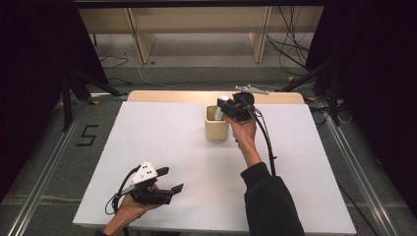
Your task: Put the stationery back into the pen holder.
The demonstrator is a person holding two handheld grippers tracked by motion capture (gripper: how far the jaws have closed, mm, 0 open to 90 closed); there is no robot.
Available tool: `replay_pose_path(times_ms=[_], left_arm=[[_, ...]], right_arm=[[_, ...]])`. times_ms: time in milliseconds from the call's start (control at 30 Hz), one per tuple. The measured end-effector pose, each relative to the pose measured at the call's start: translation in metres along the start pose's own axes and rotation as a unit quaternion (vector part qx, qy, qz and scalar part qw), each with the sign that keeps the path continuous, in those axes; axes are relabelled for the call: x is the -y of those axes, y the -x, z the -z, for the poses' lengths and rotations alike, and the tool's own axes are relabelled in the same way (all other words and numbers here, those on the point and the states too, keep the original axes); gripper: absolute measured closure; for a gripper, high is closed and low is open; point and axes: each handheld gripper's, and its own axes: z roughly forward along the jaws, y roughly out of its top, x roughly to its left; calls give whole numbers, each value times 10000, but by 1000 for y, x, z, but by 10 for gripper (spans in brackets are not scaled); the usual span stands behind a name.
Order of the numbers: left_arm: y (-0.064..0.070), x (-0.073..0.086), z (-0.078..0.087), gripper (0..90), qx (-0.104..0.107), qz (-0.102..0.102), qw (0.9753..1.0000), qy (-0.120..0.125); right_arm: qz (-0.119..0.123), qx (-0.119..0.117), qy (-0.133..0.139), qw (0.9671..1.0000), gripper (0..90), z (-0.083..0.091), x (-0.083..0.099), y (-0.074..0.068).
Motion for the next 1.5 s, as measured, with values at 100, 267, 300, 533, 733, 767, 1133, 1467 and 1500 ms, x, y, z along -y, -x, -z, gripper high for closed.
replay_pose_path(times_ms=[100, 267, 300, 533, 733, 767, 1133, 1467, 1500], left_arm=[[0, 0, 0, 202, 3, -7, 10000, 2], [0, 0, -1, 203, 5, -1, 10000, -6], [0, 0, -1, 203, 3, -2, 10000, -6], [0, 0, -1, 203, -2, -3, 10000, -17], [-1, 1, -1, 204, 1, 7, 10000, -26], [-1, 1, -1, 204, 2, 4, 10000, -26], [-1, 1, -1, 203, -14, 16, 10000, -46], [-1, 0, -1, 200, 6, 66, 10000, -5], [-1, 0, -1, 200, 7, 57, 10000, -12]], right_arm=[[-5, 0, -57, 10000, 671, -2, 1, 0], [6, 38, -122, 9999, 669, -4, 3, 2], [7, 38, -137, 9999, 670, -4, 3, 2], [5, 34, -258, 9997, 664, -8, 6, 2], [-132, 28, -210, 9997, 465, -3, 3, 5], [-160, 29, -198, 9997, 441, -1, 2, 6], [54, -67, -65, 9999, 375, 28, 0, 9], [223, -246, -164, 9993, 309, 50, 10, 13], [253, -267, -171, 9992, 306, 53, 11, 14]])
